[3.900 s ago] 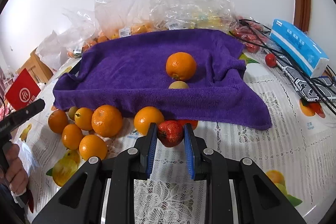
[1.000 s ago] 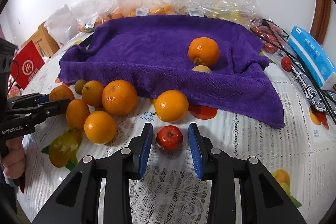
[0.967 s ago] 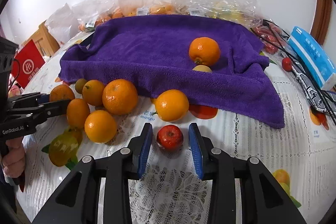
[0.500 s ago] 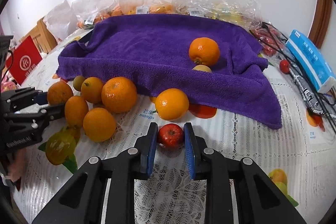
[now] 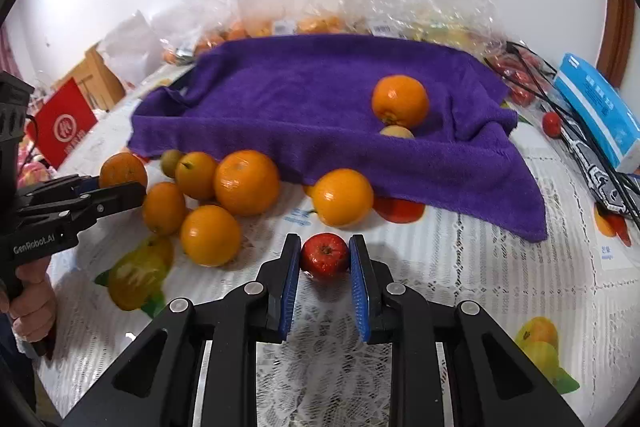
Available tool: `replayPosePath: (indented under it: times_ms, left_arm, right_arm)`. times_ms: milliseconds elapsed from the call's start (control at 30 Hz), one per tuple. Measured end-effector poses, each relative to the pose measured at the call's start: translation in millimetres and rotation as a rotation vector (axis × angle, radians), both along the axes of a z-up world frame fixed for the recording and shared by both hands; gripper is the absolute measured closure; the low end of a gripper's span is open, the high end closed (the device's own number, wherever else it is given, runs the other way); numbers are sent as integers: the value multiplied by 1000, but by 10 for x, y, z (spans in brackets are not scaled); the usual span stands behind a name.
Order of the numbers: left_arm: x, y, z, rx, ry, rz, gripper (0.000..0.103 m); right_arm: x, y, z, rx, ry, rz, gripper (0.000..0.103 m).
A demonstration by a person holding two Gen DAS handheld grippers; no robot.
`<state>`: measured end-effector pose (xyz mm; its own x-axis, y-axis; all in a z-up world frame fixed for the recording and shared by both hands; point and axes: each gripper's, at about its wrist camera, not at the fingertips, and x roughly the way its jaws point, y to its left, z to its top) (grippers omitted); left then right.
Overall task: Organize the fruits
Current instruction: 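Lift the red apple toward the towel with the right tool while the left tool grasps the large mandarin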
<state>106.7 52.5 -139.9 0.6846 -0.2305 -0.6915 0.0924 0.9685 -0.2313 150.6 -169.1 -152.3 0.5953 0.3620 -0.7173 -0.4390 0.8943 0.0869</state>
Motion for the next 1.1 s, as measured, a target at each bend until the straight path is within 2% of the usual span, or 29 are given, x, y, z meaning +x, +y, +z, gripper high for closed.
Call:
replayPosePath:
  times_ms: [133,267,400,533,700,867,1100]
  left_arm:
    - [-89,-6,22,-7,-18,18,70]
    - [-147,29,94,-48,-29,35,70]
    - [-137,60,258,-43,-60,48,70]
    - [-6,58,467,-27,-94,64,70]
    - [211,95,607,-8,-145,102,70]
    - [476,169,584,-37,-149,125,70]
    - [829,206,556,-15,-185,193,70]
  right_arm:
    - [-49,11,36,25,-19,33,78]
    - [-130,24,82,50,-43,49,78]
    - [-242,25,204,125,-66,46,78]
    - [-261,65,423,139,-113,14,78]
    - [-35,85,745,152,-170,-42,78]
    - [226,134,868,136,-191,-63,78]
    - [663,283,931,134,-192,-68,78]
